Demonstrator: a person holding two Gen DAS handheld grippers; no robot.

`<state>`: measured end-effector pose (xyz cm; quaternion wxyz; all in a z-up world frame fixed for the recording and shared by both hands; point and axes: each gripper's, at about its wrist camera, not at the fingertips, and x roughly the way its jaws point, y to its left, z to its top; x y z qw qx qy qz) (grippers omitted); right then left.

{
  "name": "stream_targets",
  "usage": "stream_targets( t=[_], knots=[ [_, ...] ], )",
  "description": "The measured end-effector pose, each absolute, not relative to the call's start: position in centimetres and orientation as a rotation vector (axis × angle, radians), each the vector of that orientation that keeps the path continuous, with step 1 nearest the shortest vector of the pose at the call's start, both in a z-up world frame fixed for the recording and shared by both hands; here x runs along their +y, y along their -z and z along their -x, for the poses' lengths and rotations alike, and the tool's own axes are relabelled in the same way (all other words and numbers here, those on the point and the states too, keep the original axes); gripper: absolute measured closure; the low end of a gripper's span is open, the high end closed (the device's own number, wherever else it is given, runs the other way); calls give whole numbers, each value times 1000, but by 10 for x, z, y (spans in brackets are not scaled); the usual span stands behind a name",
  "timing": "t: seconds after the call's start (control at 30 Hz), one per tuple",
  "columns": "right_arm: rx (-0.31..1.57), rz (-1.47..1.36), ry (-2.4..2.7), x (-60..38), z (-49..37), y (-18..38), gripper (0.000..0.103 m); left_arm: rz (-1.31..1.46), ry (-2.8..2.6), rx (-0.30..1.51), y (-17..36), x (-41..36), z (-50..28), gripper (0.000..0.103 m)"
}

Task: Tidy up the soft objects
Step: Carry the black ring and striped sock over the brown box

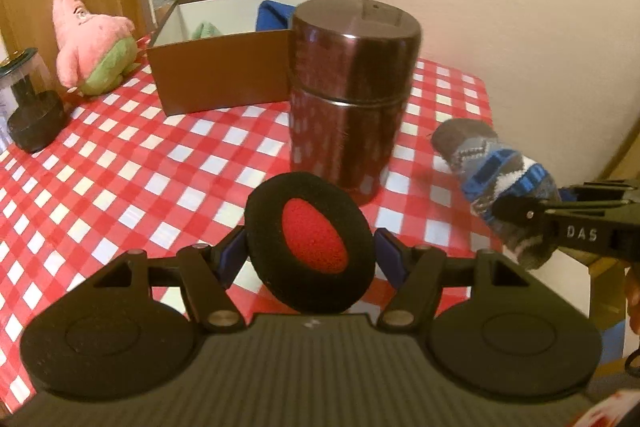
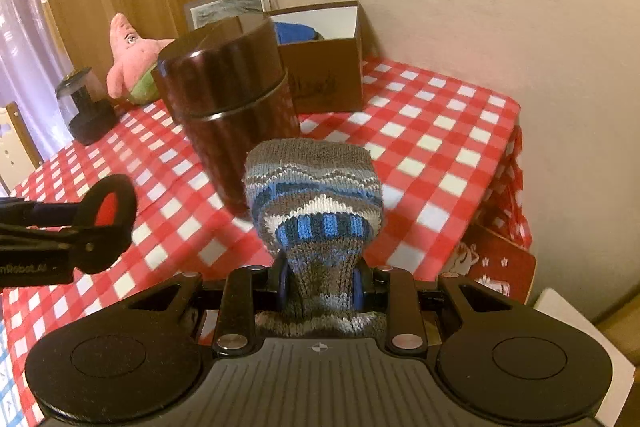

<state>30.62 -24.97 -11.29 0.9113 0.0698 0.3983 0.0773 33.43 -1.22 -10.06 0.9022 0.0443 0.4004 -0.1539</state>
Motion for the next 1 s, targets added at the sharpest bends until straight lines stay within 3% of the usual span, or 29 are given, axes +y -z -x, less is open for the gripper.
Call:
stream_targets(
  t=[0.43,1.0],
  knots=[
    [908,-62,-264,-269,-353,118,74,5,159,866,101,-3,-344,37],
    [780,2,-482,-322,-478,79,74,48,-98,755,49,-7,-425,37]
  ],
)
